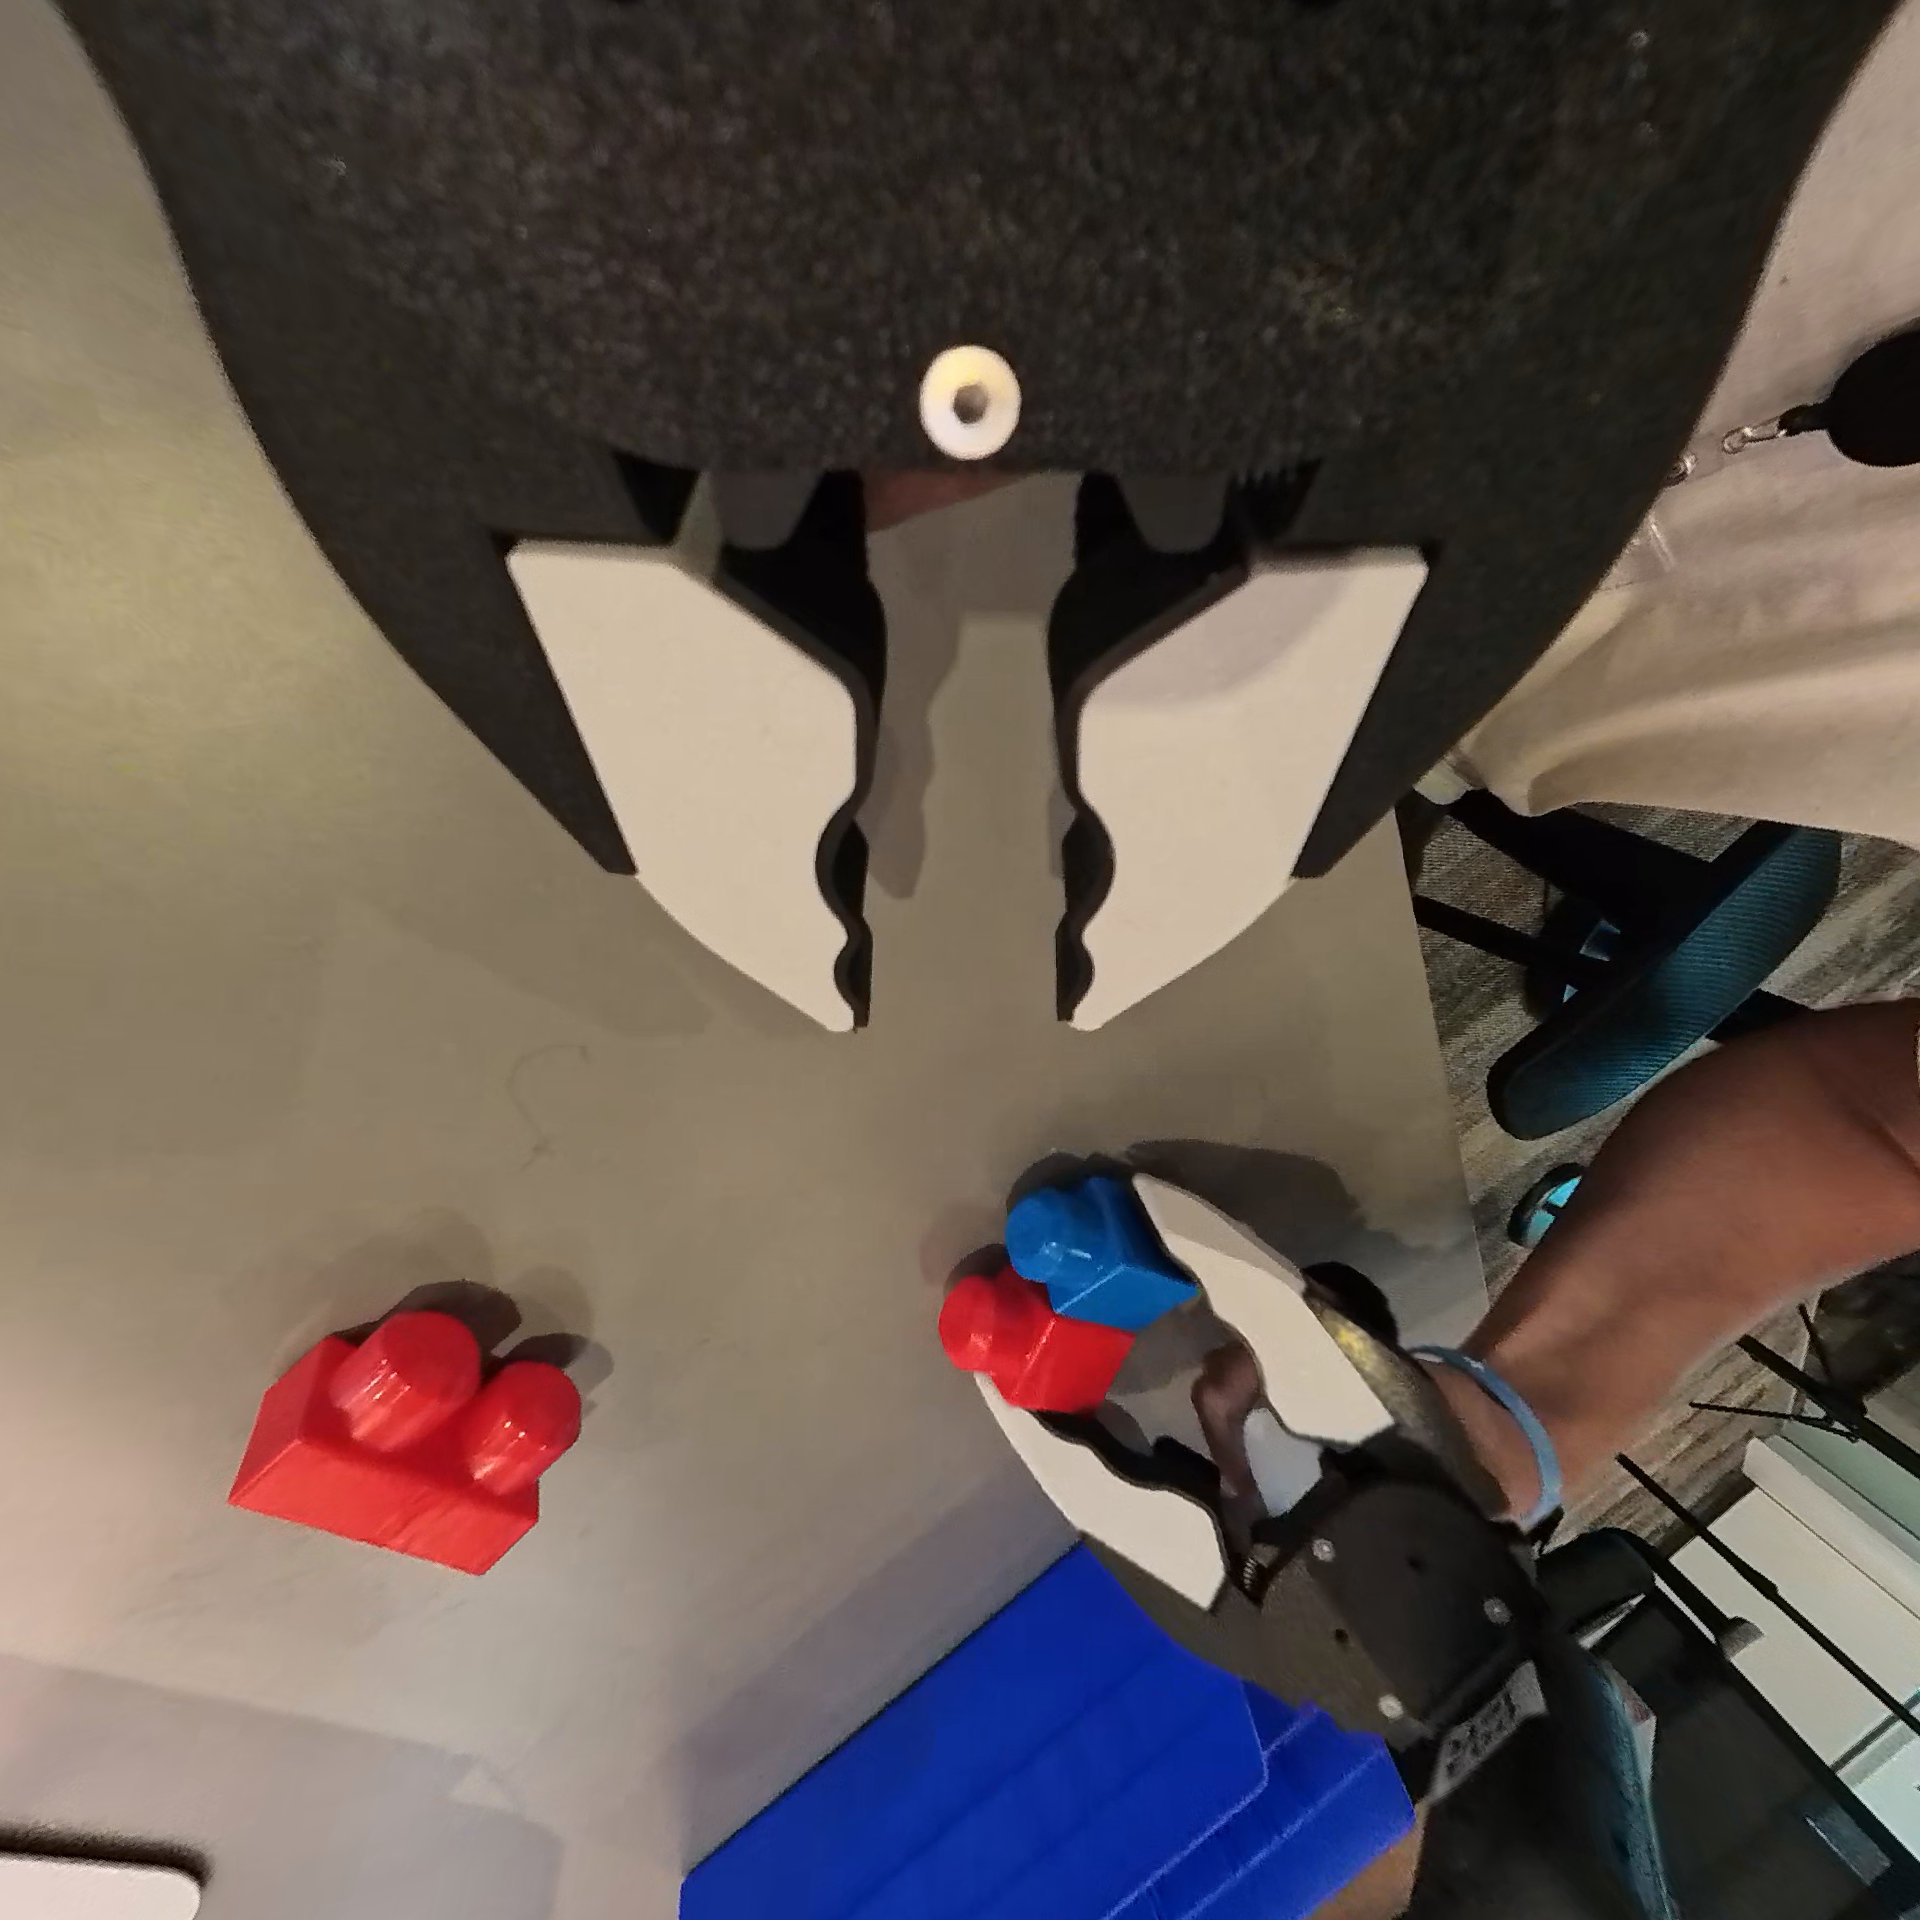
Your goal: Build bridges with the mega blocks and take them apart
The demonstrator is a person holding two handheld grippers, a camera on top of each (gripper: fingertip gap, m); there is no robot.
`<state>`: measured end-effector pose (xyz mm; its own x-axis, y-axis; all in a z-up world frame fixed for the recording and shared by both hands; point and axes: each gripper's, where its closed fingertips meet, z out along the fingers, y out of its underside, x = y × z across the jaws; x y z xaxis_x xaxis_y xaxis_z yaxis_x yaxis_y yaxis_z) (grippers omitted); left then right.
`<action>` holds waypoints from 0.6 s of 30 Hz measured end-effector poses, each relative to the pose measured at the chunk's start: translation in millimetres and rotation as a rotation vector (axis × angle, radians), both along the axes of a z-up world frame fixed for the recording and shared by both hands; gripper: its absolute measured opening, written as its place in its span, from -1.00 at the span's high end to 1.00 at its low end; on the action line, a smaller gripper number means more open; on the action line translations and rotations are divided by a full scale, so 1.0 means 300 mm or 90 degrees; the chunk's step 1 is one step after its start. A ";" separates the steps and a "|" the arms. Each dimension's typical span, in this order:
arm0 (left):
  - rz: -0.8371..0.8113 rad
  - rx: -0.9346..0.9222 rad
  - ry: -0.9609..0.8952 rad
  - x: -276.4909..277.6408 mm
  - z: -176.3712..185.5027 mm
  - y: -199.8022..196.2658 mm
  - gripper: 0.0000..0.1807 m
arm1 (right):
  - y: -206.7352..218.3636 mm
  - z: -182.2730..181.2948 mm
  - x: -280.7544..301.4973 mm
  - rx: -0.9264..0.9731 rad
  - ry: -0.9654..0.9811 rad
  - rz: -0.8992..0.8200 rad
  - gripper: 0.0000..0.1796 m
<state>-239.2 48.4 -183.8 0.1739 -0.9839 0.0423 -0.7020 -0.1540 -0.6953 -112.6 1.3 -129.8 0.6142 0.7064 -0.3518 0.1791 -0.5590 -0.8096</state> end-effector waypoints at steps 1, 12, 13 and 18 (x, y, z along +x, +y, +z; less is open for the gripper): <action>-0.004 -0.012 0.006 -0.002 -0.008 -0.007 0.12 | 0.000 -0.001 -0.002 0.000 -0.001 0.001 0.62; -0.027 0.047 0.032 0.022 -0.029 -0.009 0.08 | -0.019 -0.009 -0.027 0.000 -0.008 0.015 0.62; -0.024 0.048 0.028 0.023 -0.028 -0.009 0.09 | -0.019 -0.007 -0.025 0.000 -0.006 0.014 0.63; -0.022 0.051 0.024 0.024 -0.026 -0.011 0.10 | -0.017 0.000 -0.022 0.001 0.000 0.011 0.63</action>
